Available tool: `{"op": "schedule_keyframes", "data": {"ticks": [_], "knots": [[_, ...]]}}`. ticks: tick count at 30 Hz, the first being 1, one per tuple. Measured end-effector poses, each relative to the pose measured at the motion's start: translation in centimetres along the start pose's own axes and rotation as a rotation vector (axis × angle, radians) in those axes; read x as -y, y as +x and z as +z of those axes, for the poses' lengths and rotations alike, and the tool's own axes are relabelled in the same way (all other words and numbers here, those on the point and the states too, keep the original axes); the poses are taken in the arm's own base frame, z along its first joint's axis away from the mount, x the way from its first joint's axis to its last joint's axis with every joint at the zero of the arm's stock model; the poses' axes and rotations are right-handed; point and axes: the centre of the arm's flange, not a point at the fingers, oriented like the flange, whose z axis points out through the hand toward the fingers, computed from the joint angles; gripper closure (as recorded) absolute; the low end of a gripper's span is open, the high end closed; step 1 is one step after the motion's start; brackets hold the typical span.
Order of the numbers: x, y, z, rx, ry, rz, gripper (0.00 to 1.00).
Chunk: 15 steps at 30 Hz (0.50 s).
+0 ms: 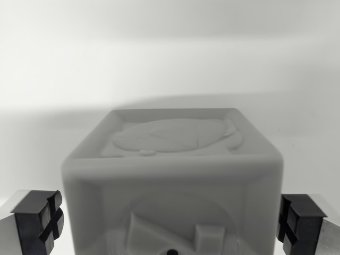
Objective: Destack cube
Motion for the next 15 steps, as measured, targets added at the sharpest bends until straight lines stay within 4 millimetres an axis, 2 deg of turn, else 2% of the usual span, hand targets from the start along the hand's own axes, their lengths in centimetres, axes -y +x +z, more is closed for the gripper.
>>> {"op": "schedule_keyframes", "data": {"ticks": [15], "knots": [[0.0,0.0,-3.8,-0.004,0.001,-0.001,0.0]]}}
